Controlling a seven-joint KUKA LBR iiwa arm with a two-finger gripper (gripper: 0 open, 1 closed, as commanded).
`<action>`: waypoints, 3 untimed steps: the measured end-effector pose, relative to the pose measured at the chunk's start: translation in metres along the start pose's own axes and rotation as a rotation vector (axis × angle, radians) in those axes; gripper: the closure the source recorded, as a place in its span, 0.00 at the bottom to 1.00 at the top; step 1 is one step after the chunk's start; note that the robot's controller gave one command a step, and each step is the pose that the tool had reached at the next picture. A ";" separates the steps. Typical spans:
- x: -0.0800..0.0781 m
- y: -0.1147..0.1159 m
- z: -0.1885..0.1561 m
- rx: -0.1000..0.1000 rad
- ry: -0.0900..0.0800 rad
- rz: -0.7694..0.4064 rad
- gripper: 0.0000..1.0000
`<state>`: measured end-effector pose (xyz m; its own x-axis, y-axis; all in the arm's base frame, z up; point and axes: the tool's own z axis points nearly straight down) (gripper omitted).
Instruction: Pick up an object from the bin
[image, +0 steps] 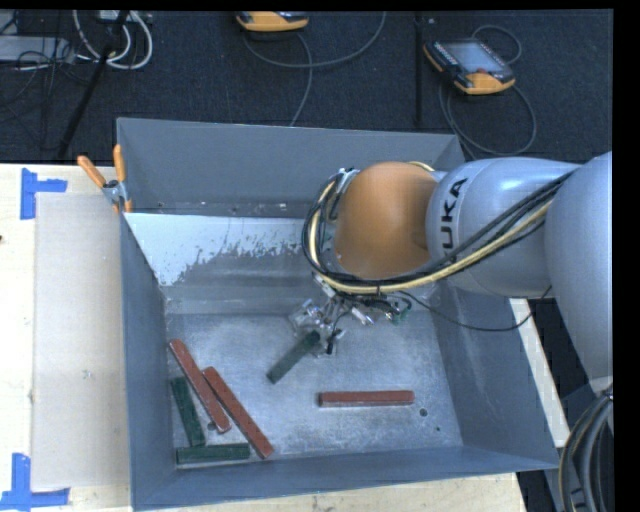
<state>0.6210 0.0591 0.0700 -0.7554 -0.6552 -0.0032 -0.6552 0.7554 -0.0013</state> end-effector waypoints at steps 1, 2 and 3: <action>0.012 0.011 -0.174 0.004 -0.006 0.023 1.00; 0.013 0.011 -0.168 -0.002 0.001 0.027 0.00; 0.017 0.032 0.003 -0.004 0.011 0.015 0.00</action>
Offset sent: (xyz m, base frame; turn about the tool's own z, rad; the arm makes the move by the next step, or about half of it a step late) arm -0.0187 -0.0005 0.1687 0.0218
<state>0.5868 0.0719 0.0666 -0.7649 -0.6441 0.0073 -0.6441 0.7649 0.0031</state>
